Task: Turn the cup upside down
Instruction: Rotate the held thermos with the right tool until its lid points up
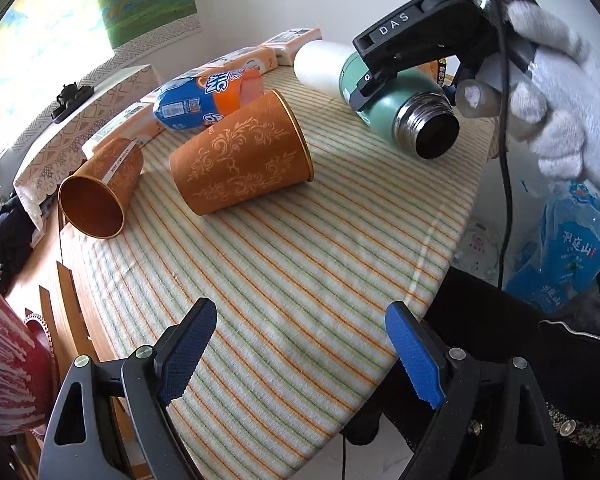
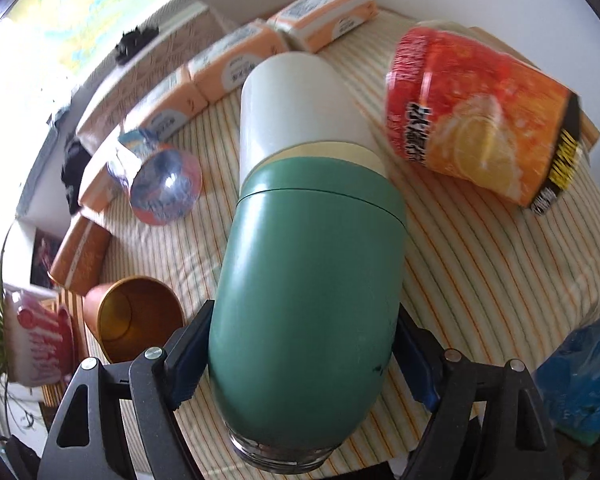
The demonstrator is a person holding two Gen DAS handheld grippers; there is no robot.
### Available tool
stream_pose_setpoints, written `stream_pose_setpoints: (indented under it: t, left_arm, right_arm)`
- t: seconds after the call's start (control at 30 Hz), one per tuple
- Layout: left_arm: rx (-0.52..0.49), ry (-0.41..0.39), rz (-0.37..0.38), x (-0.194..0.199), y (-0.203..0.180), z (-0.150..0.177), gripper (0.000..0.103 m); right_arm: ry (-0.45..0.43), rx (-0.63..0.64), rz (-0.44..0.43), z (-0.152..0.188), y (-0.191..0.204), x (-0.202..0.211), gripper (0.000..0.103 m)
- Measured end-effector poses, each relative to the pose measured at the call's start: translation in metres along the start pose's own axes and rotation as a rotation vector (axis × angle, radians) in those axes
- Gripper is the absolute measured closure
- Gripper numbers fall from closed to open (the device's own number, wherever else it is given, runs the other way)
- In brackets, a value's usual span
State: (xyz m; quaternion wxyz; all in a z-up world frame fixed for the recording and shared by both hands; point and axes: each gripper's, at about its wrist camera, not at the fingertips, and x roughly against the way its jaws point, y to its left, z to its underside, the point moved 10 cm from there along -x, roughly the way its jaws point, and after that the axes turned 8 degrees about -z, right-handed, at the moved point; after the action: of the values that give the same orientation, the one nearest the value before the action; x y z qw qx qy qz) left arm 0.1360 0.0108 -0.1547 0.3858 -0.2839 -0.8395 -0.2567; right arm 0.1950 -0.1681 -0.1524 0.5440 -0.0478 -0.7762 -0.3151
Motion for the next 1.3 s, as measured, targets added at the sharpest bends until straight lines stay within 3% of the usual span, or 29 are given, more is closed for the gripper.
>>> stream_pose_setpoints:
  t: [0.27, 0.47, 0.63, 0.8, 1.03, 1.2, 1.3]
  left_arm:
    - [0.006, 0.019, -0.006, -0.011, 0.000, -0.003, 0.014]
    - [0.011, 0.027, -0.017, -0.015, 0.003, -0.005, 0.014]
    - [0.028, 0.020, -0.024, -0.009, 0.004, -0.004, 0.014]
    - [0.066, 0.001, -0.036, 0.003, 0.004, -0.003, 0.014]
    - [0.174, -0.001, -0.055, 0.018, 0.004, 0.009, 0.014]
    - [0.214, 0.021, -0.085, 0.023, 0.003, 0.025, 0.014]
    - [0.233, 0.011, -0.100, 0.030, 0.002, 0.026, 0.014]
  right_arm:
    - [0.038, -0.095, -0.046, -0.023, -0.007, -0.002, 0.024]
    - [0.023, -0.048, -0.046, -0.013, -0.004, -0.002, 0.028]
    - [-0.076, 0.073, -0.065, -0.009, 0.009, 0.021, 0.028]
    - [-0.261, 0.271, -0.058, -0.014, 0.027, 0.047, 0.028]
    - [-0.455, 0.503, -0.083, -0.019, 0.072, 0.042, 0.028]
    - [-0.478, 0.519, -0.120, -0.028, 0.080, 0.026, 0.028]
    - [-0.535, 0.575, -0.098, -0.027, 0.080, 0.026, 0.028]
